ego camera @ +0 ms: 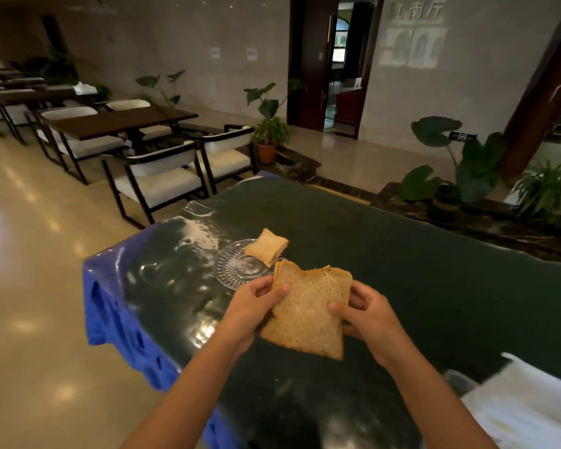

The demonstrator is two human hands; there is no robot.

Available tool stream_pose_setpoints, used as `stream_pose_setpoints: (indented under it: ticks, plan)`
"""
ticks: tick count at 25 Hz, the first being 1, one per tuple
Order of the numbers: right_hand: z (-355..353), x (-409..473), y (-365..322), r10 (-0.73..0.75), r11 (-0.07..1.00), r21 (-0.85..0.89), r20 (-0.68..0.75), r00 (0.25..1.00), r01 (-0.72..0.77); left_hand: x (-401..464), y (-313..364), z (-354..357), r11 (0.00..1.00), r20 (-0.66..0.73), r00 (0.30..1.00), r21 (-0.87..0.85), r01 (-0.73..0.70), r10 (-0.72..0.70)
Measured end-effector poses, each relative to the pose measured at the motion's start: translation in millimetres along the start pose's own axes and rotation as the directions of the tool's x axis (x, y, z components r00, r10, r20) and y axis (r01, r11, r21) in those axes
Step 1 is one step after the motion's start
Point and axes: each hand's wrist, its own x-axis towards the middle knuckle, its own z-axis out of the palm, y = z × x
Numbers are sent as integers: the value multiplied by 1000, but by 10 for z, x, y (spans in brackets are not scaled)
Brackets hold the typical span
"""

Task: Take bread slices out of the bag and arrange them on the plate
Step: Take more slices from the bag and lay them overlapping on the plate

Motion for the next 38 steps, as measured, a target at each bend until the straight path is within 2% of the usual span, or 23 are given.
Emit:
stream_pose_setpoints:
  ticks: [5,8,15,20,26,29,33,38]
  plan:
    - [890,351,239,112,994,17,-66,992,-111,24,27,-1003,984,55,990,124,126,-134]
    - [1153,614,306,130,991,51,-110,985,-125,238,82,-1315,979,60,989,164,125,-136]
    - [1371,1540,406,108,992,84,-188,976,-93,1150,137,-1682,962,-70,996,260,79,-62]
    - [1535,2218,476,90,994,81,-217,972,-74,1807,158,-1987,948,-105,994,308,74,-43]
    - [1576,2678,744,182,978,163,-334,925,-134,2431,-92,-2232,926,-73,987,341,161,-145]
    - [1619,2871,951,244,967,171,-427,871,-187,2780,-300,-2322,891,-18,981,414,185,-195]
    - [1667,3239,1116,302,953,185,-604,738,-239,3325,-495,-2341,861,63,959,458,219,-277]
    - [1585,3753,1294,295,953,173,-717,632,-248,3961,-768,-2278,773,127,959,623,121,-252]
